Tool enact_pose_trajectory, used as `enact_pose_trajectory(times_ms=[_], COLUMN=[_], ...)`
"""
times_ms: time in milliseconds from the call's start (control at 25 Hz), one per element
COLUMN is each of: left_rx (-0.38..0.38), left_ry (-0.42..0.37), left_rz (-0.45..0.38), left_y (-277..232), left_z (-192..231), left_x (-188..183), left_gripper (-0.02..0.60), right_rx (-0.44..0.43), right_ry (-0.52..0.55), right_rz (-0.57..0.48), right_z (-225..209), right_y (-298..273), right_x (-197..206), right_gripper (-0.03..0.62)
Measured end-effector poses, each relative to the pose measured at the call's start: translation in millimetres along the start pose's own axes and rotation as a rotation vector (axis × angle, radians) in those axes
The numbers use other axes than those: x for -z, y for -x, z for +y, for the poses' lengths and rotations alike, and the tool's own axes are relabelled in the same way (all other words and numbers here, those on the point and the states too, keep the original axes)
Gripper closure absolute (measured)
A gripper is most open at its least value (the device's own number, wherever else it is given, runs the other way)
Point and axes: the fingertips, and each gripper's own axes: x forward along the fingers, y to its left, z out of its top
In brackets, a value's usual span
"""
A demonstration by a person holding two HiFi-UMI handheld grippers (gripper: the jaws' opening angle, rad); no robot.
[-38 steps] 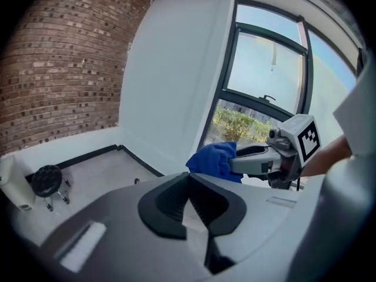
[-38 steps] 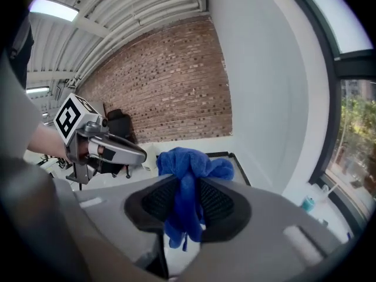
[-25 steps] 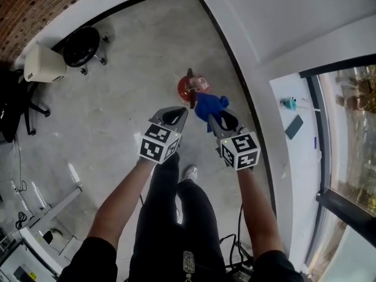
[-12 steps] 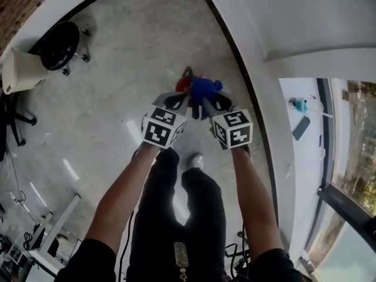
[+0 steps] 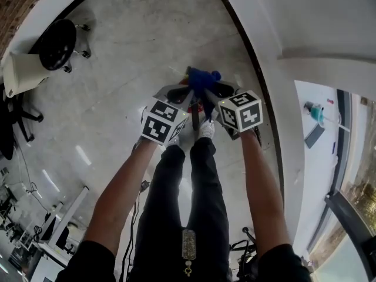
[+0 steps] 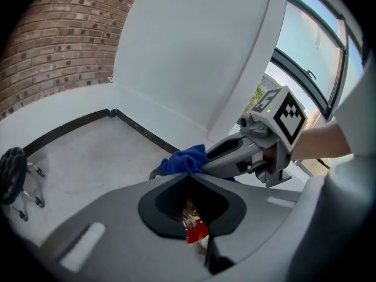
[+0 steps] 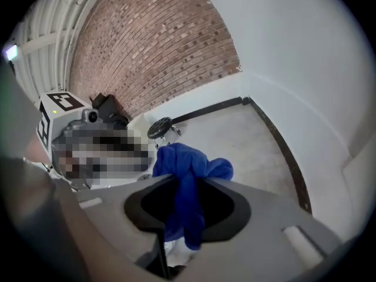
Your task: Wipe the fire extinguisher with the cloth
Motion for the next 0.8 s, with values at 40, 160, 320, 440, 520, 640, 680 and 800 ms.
enact_pose_trajectory(times_ms=[40,160,320,440,520,640,680,800], left_rx=[-0.005,-0.042,-0.085,-0.094,-0.108,-0.126,-0.130,-0.142], left_ry=[0.004,0.031,0.081,0.090,0.087,0.079,0.074,0.056], left_rz=[0.011,0.046,0.092,0.096,0.101,0.121,0.128,0.141], left_y=[-3.0,-11.5,-15.9,-19.0,-20.2,-19.4,-18.6,-14.8], left_z=[-0.5,2.7,4.6,6.8,8.0,7.6,7.5,8.6], left_x=[0.2,1.3,8.8,5.2,3.8,6.9,7.8,10.2], left_gripper=[0.575,0.577,0.577,0.577,0.577,0.577,0.577,0.577], right_rx=[0.004,0.029,0.101,0.144,0.163,0.196,0.205,0.216], right_ry=[-0.005,-0.040,-0.098,-0.114,-0.124,-0.160,-0.174,-0.204], right_rz=[0.014,0.025,0.059,0.111,0.104,0.088,0.083,0.055], right_z=[-7.7,-33.8,-64.3,-80.4,-81.0,-76.1,-73.5,-59.4], right_y=[-3.9,-16.1,-32.0,-36.9,-30.0,-12.4,-6.4,8.8], right_x=[3.7,9.5,27.4,47.6,55.7,70.5,75.0,82.7], right_gripper=[0.485,0.485,0.485,0.485,0.485,0.485,0.485,0.485])
